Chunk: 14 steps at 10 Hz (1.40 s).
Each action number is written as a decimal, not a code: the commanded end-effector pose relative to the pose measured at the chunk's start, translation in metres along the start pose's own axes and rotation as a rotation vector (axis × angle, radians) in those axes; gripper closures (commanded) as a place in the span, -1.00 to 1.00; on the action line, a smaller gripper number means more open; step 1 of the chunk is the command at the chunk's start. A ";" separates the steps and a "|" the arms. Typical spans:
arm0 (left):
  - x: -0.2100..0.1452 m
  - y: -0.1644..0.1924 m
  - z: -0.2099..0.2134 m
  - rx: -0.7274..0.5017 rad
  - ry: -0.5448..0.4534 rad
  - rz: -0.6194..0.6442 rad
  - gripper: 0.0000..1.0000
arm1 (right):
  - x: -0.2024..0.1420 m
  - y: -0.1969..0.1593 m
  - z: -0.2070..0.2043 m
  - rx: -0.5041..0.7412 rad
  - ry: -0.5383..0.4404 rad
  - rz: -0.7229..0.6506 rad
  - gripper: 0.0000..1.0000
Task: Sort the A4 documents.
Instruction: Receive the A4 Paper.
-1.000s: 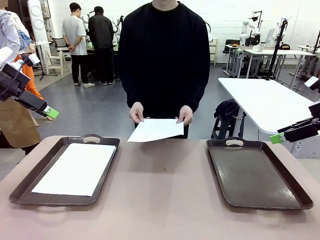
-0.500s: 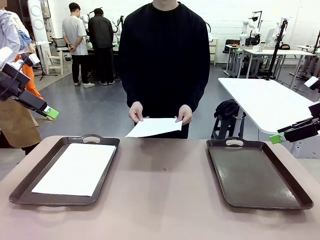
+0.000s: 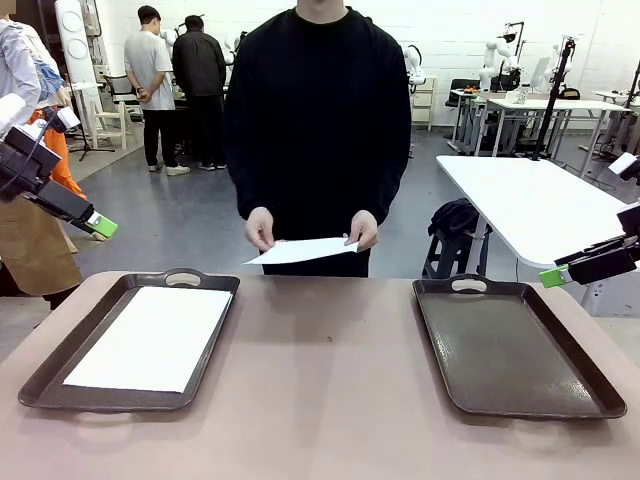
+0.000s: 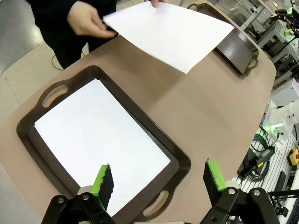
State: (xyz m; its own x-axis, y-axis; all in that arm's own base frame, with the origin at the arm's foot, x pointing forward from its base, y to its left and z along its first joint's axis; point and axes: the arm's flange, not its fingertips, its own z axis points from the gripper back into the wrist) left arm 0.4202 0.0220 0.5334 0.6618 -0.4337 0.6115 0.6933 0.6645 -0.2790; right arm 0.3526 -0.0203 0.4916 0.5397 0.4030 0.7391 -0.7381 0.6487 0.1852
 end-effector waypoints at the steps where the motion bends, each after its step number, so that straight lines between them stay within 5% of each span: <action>1: 0.000 0.000 0.000 0.007 0.000 -0.010 -1.00 | 0.001 -0.003 -0.002 0.018 -0.020 0.010 -1.00; 14: 0.000 0.000 0.000 0.007 0.000 -0.010 -1.00 | 0.001 -0.003 -0.002 0.018 -0.020 0.010 -1.00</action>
State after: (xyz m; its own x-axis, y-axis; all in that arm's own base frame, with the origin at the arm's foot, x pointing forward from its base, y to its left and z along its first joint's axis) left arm 0.4202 0.0220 0.5334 0.6618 -0.4337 0.6115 0.6933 0.6645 -0.2790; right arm 0.3526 -0.0203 0.4916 0.5397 0.4031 0.7391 -0.7382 0.6487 0.1852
